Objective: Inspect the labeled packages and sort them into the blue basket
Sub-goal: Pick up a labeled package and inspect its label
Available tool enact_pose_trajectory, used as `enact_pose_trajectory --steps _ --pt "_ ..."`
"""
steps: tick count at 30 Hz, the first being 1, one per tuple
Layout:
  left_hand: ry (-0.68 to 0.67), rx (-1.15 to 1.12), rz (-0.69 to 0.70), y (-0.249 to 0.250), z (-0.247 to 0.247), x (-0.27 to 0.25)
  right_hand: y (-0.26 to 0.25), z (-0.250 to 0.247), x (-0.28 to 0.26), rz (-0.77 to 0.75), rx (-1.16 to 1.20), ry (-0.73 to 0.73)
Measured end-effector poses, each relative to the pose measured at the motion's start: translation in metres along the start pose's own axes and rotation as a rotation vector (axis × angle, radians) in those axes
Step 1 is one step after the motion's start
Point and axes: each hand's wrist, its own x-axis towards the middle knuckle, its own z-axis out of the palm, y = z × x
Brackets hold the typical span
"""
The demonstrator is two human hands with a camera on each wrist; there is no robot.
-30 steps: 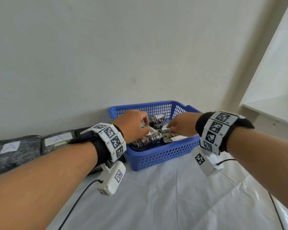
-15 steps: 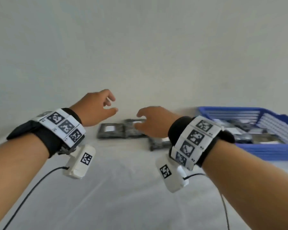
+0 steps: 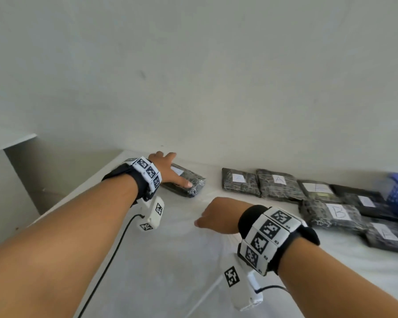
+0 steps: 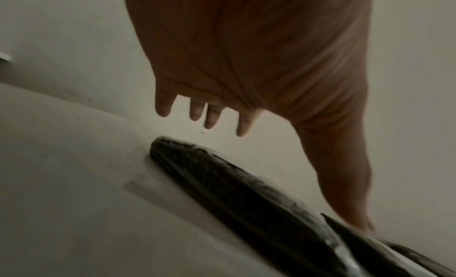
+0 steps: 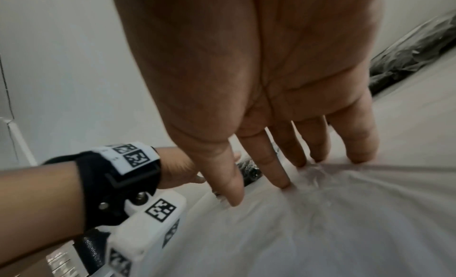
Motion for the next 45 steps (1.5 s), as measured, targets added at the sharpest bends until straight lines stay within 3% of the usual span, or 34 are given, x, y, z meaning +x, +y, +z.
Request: enact_pose_trajectory --steps 5,12,14,17,19,21,23,25,28,32,37,42,45 --pt "-0.152 0.175 0.084 0.012 -0.001 0.023 0.017 0.01 0.018 -0.046 0.011 -0.046" --pt "-0.109 0.256 0.142 0.028 0.0 0.003 0.021 0.006 0.004 -0.025 0.14 0.012" --pt "-0.052 0.182 0.179 0.037 -0.003 -0.013 0.026 -0.003 -0.012 -0.014 0.32 0.032" --pt "0.137 0.04 0.261 0.063 -0.009 -0.044 0.044 -0.023 -0.042 -0.051 0.938 0.123" --pt "0.313 0.036 0.346 0.087 -0.016 -0.066 0.057 -0.038 -0.065 -0.103 1.242 0.309" --pt "0.502 0.081 0.432 0.113 -0.023 -0.087 0.07 -0.051 -0.087 -0.162 1.344 0.496" --pt "0.673 0.001 0.555 0.136 -0.03 -0.106 0.084 -0.064 -0.116 -0.221 1.324 0.641" --pt "0.74 -0.239 0.662 0.151 -0.037 -0.122 0.1 -0.073 -0.151 -0.274 1.289 0.756" --pt "0.573 -0.731 0.679 0.169 -0.049 -0.143 0.119 -0.078 -0.198 -0.345 1.325 0.884" --pt "0.3 -1.409 0.653 0.195 -0.046 -0.166 0.127 -0.069 -0.232 -0.427 1.371 0.924" --pt "0.374 -1.46 0.751 0.208 -0.037 -0.184 0.137 -0.061 -0.248 -0.311 1.18 1.011" --pt "0.442 -1.411 0.76 0.215 -0.023 -0.19 0.121 -0.06 -0.248 -0.185 1.17 1.13" --pt "0.47 -1.429 0.762 0.218 -0.014 -0.189 0.106 -0.058 -0.243 -0.129 1.041 1.229"
